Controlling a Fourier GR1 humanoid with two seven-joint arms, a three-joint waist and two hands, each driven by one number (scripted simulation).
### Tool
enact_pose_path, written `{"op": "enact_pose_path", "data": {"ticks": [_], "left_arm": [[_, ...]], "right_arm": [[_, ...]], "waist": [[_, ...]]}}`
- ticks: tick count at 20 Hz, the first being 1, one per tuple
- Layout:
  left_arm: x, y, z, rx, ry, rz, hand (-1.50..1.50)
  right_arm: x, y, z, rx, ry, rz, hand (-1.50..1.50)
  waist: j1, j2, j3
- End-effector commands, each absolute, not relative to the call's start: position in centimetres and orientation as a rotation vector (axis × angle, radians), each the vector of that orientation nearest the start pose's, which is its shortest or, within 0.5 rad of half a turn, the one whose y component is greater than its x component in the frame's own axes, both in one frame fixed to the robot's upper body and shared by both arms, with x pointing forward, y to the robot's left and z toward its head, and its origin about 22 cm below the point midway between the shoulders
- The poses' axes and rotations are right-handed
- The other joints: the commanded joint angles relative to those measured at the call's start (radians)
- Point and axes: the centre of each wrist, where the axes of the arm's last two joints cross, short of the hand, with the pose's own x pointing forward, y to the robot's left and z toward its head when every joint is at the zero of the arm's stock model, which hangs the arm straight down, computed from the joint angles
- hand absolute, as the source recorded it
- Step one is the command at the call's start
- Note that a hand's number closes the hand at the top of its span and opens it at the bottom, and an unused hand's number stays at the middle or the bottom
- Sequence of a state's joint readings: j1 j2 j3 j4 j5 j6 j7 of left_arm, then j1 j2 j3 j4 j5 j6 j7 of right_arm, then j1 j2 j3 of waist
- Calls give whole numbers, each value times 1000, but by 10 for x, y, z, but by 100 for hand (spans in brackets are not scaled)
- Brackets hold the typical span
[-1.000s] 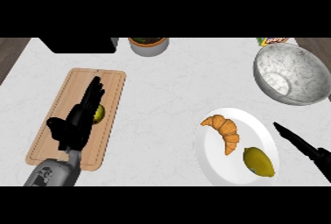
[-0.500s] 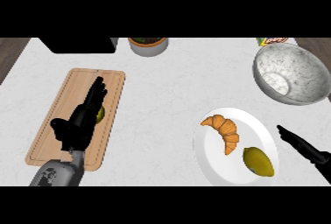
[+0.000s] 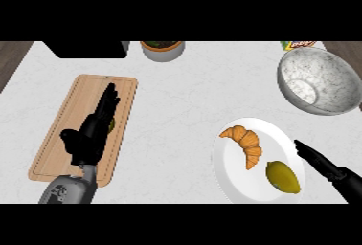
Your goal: Pick the lemon from the plate and place it in the bowl
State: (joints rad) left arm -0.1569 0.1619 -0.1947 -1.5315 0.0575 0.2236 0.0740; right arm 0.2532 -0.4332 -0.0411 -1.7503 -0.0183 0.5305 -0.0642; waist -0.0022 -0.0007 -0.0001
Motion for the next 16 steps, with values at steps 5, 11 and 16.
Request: {"op": "enact_pose_path", "data": {"ticks": [5,11,16], "left_arm": [[268,221,36,63,-1598,-117,0],[275,205,21,63,-1599,-126,0],[286,203,35,77,-1585,-111,0]], "right_arm": [[180,-340,7,90,-1378,662,-150],[192,-329,-16,15,-1386,664,-150],[205,-310,-33,-123,-1367,749,-150]], "waist": [[1,0,0],[1,1,0],[2,1,0]]}}
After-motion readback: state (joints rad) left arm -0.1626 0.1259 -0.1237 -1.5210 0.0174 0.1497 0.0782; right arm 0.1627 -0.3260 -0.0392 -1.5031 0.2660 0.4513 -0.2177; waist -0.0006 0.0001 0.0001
